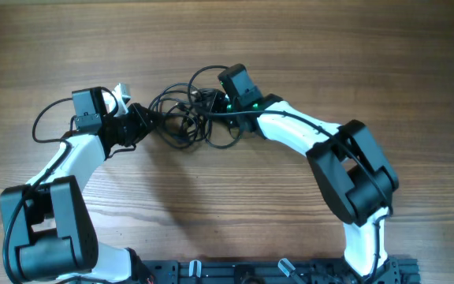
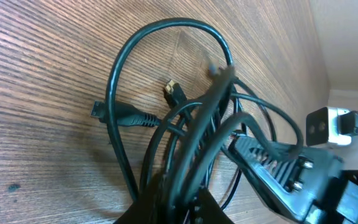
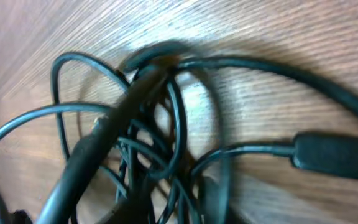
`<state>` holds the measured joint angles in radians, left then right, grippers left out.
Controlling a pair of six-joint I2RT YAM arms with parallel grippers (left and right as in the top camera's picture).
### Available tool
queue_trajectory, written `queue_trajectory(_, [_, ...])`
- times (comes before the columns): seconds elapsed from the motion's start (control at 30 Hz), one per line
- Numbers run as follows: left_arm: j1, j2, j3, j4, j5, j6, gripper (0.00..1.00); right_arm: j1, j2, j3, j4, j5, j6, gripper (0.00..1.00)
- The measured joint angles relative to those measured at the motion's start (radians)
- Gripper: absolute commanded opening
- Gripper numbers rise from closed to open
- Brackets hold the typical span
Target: Untangle cables
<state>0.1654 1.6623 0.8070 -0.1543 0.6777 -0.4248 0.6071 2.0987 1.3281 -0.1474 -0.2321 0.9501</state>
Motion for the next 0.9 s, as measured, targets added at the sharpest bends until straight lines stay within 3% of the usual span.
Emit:
queue_trajectory(0.3, [0.0, 0.0, 0.0, 0.002, -0.037, -0.001, 0.13, -0.082, -0.105, 0.0, -0.1, -0.181, -0.147, 0.04])
queue_trajectory(0.5, [0.0, 0.0, 0.0, 0.002, -0.061, -0.003, 0.13, -0.177, -0.295, 0.0, -0.219, -0.517, -0.33, 0.04])
queue_trajectory(0.73, [-0.006, 0.0, 0.0, -0.024, -0.111, -0.027, 0.1, -0.276, -0.317, 0.0, -0.324, -0.923, -0.55, 0.04])
queue_trajectory(0.9, [-0.005, 0.0, 0.0, -0.045, -0.131, -0.053, 0.1, -0.316, -0.317, 0.0, -0.365, -0.972, -0.602, 0.04])
